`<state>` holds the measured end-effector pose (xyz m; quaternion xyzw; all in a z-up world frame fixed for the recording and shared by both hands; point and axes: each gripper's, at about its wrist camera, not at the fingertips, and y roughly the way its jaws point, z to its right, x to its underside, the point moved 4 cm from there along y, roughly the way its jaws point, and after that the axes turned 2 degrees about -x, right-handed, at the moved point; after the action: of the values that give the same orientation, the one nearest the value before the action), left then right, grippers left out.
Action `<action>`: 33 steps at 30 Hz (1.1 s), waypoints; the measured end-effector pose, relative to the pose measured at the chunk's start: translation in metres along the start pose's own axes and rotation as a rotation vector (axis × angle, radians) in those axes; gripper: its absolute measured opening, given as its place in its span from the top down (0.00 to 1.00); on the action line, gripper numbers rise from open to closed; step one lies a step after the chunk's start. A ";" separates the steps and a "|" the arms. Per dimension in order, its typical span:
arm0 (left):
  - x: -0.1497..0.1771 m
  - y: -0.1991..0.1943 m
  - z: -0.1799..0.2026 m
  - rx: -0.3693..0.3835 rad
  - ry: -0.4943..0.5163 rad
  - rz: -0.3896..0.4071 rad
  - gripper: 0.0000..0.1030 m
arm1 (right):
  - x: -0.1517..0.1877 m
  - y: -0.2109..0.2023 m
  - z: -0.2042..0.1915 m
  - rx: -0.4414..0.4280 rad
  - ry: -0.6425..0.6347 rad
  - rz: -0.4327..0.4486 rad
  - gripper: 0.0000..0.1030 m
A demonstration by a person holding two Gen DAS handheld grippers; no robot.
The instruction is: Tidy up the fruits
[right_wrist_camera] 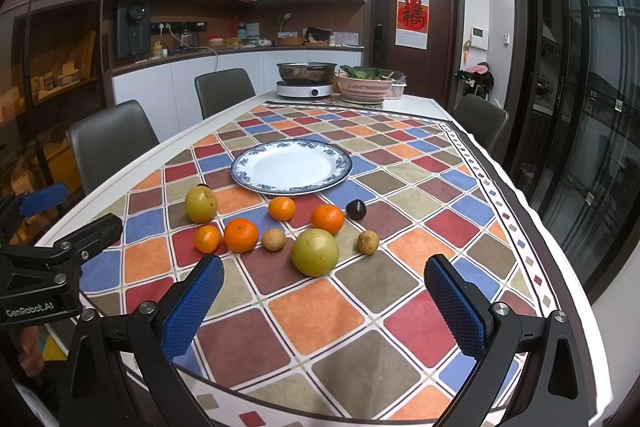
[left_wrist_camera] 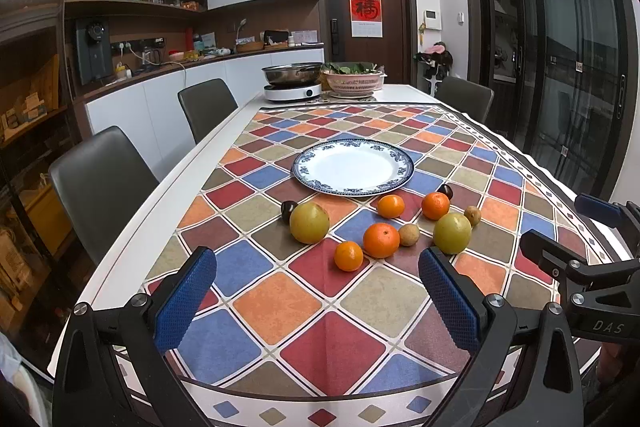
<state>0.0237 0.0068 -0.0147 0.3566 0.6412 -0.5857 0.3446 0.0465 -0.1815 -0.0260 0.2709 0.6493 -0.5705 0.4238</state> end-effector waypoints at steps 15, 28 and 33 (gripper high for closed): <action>0.000 0.000 -0.001 0.002 -0.001 0.000 0.00 | 0.000 -0.001 -0.001 0.001 -0.003 0.001 0.01; 0.000 0.000 -0.001 0.001 -0.002 0.000 0.00 | 0.002 0.001 -0.002 0.003 -0.005 0.001 0.01; 0.001 0.000 -0.001 0.003 -0.003 -0.009 0.00 | 0.002 0.003 0.000 0.002 -0.004 -0.005 0.01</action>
<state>0.0233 0.0078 -0.0158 0.3535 0.6415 -0.5884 0.3424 0.0477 -0.1814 -0.0294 0.2685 0.6486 -0.5725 0.4236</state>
